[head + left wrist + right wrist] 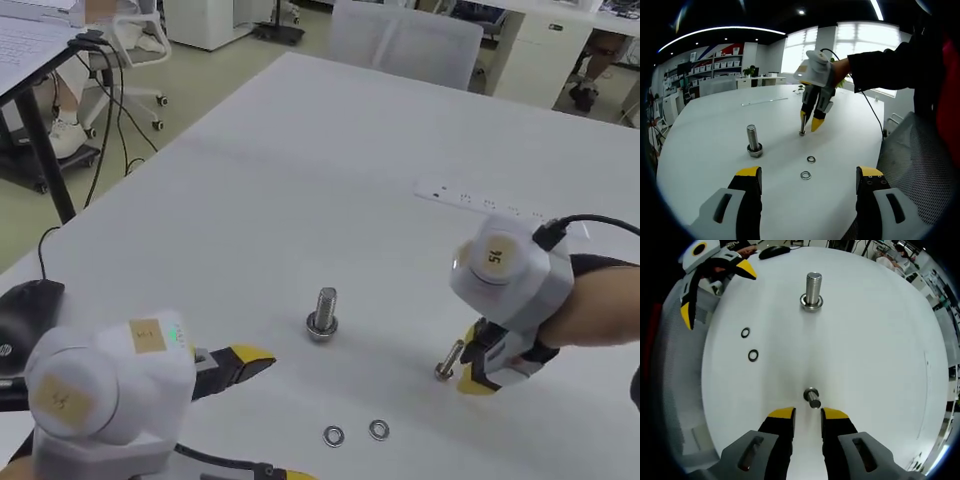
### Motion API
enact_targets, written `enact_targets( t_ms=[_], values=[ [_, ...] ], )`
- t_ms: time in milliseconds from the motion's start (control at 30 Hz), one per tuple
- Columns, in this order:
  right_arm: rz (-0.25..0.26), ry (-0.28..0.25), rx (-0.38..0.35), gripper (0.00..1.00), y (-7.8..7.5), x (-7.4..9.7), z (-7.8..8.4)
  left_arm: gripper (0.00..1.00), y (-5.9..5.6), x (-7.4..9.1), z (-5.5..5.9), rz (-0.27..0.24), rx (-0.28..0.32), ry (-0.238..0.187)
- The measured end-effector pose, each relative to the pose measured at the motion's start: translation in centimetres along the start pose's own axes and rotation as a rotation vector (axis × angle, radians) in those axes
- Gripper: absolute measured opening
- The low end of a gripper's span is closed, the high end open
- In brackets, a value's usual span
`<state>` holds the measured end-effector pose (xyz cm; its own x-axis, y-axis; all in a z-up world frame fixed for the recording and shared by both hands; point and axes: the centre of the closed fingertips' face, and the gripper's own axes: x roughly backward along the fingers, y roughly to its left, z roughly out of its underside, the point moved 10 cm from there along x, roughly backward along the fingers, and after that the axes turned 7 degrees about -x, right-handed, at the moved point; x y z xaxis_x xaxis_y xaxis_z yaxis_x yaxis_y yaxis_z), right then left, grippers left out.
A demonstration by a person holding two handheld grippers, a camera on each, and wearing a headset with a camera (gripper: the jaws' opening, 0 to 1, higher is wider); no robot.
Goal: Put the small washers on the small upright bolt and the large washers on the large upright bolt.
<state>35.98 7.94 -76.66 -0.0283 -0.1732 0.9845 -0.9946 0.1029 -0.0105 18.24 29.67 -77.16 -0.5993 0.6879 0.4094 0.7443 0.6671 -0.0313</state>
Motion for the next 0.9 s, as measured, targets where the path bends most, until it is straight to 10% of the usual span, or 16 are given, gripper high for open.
enact_targets(
  t_ms=[900],
  values=[
    [-0.048, -0.041, 0.018, 0.22, 5.1, 0.6, -0.4, 0.77, -0.3, 0.2, -0.8, -0.005, -0.03, -0.018]
  ],
)
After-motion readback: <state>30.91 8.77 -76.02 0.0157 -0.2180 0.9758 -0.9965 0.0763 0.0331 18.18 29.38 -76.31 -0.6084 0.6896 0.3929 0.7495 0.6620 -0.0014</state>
